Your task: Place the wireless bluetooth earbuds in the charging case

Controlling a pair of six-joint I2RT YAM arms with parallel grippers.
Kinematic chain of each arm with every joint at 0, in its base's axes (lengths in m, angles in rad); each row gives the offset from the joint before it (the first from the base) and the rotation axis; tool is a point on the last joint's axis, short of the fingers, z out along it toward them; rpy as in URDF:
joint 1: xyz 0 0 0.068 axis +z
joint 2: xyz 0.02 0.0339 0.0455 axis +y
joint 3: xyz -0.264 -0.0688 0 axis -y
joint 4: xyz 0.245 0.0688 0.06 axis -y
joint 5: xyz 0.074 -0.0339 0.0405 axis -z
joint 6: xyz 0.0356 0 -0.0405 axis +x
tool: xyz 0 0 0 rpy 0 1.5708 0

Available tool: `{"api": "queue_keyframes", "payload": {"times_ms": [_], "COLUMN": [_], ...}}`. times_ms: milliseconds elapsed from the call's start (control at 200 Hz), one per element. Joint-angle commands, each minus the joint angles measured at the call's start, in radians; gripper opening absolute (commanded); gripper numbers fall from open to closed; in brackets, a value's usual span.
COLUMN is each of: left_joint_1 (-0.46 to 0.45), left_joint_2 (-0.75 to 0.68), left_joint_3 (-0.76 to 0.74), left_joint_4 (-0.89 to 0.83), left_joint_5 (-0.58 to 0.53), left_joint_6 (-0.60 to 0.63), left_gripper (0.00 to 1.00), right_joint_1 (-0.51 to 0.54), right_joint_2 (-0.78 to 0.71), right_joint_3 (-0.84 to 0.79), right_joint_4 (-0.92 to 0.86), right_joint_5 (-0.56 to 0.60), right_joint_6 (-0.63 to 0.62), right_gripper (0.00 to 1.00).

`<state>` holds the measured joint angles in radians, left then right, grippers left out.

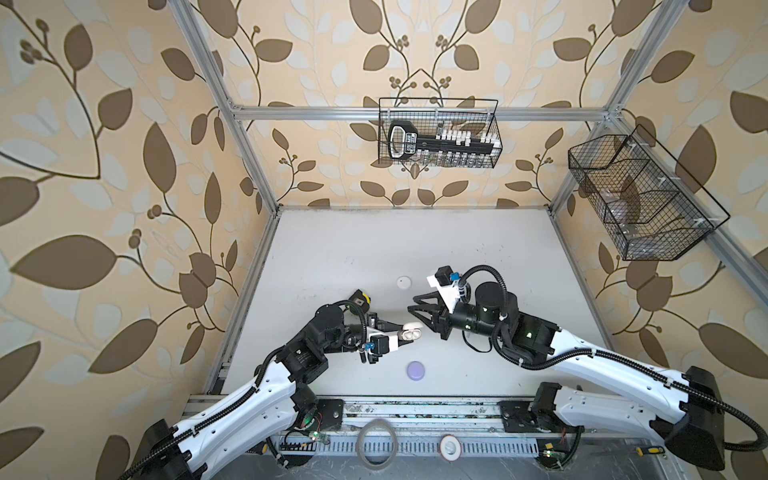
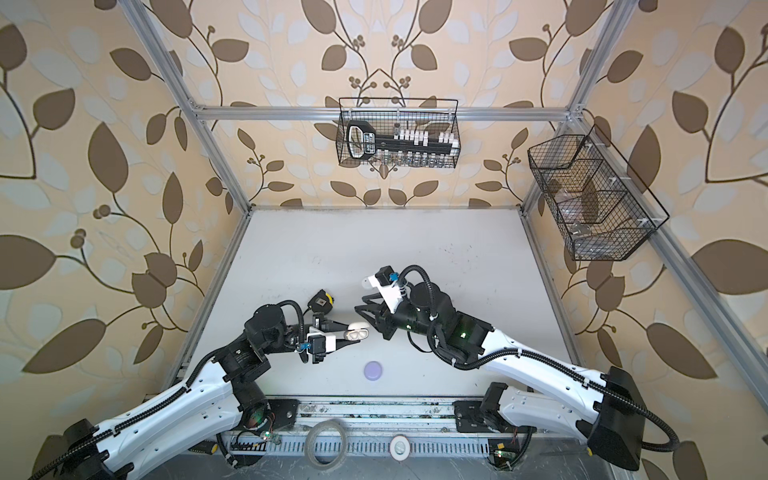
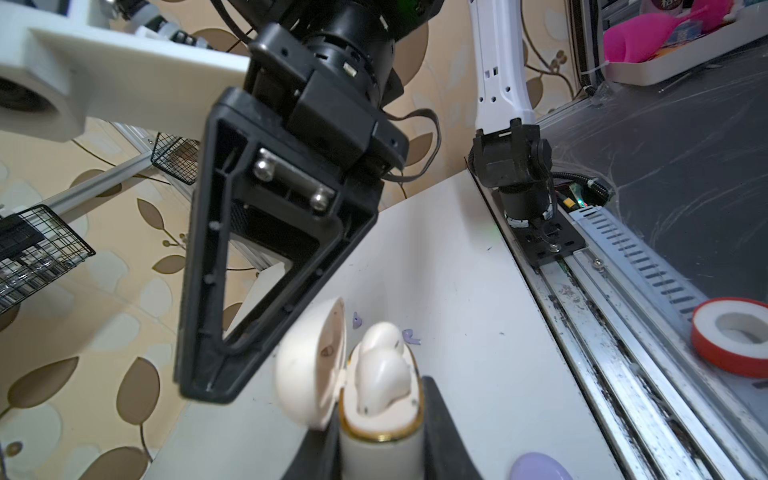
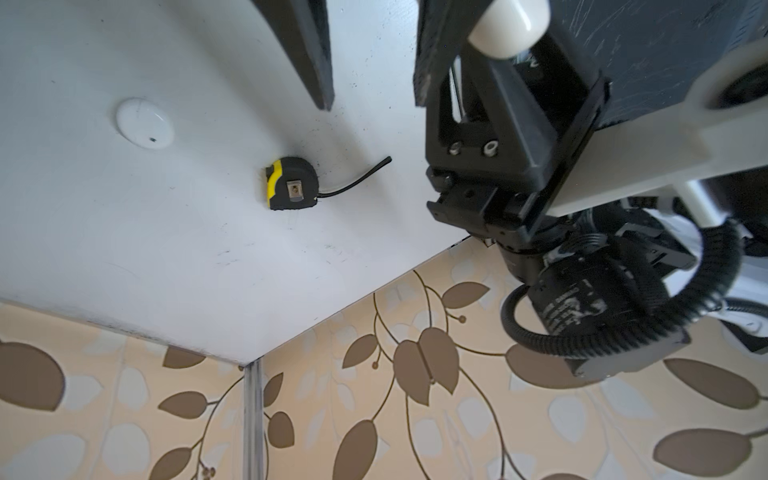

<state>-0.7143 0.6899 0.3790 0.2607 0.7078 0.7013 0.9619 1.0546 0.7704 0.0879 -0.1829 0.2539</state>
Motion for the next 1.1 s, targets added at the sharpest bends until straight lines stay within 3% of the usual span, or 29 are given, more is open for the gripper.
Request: {"api": "queue_keyframes", "payload": {"times_ms": [0,225,335,415,455,530,590,675,775,905,1095], "left_joint_1": [-0.005,-0.005,-0.005,-0.005,-0.005,-0.005,-0.005,-0.005,-0.002,0.028,0.16], "left_joint_2": [-0.033,-0.072,-0.032,0.032,0.079,0.159,0.216,0.292,0.373,0.458,0.645], "left_joint_3": [0.046,0.049,0.045,0.042,0.037,0.01,0.0,0.03,0.114,0.123,0.198], "left_joint_4": [0.018,-0.006,0.043,0.128,0.182,0.294,0.321,0.254,0.031,-0.001,-0.052], "left_joint_5": [0.013,-0.017,-0.073,-0.179,-0.261,-0.457,-0.547,-0.643,-0.79,-0.778,-0.626], "left_joint_6": [-0.017,-0.036,-0.121,-0.297,-0.427,-0.695,-0.85,-1.03,-1.214,-1.302,-1.372], "left_gripper": [0.0,0.0,0.0,0.0,0.0,0.0,0.0,0.0,0.0,0.0,0.0], "right_joint_1": [0.03,0.109,0.166,0.196,0.196,0.193,0.193,0.193,0.212,0.283,0.372], "right_joint_2": [-0.006,-0.06,-0.119,-0.176,-0.207,-0.27,-0.333,-0.401,-0.414,-0.318,-0.055], "right_joint_3": [0.01,-0.046,-0.064,-0.085,-0.106,-0.148,-0.195,-0.276,-0.348,-0.405,-0.403], "right_joint_4": [-0.002,0.029,0.045,0.047,0.046,0.029,0.009,-0.019,-0.049,-0.067,-0.057], "right_joint_5": [-0.033,0.03,0.163,0.312,0.377,0.495,0.586,0.657,0.669,0.672,0.636], "right_joint_6": [-0.037,-0.043,-0.035,-0.014,0.01,0.066,0.115,0.207,0.286,0.348,0.381], "right_gripper": [0.34,0.32,0.29,0.31,0.36,0.37,0.4,0.45,0.59,0.72,0.84]}}
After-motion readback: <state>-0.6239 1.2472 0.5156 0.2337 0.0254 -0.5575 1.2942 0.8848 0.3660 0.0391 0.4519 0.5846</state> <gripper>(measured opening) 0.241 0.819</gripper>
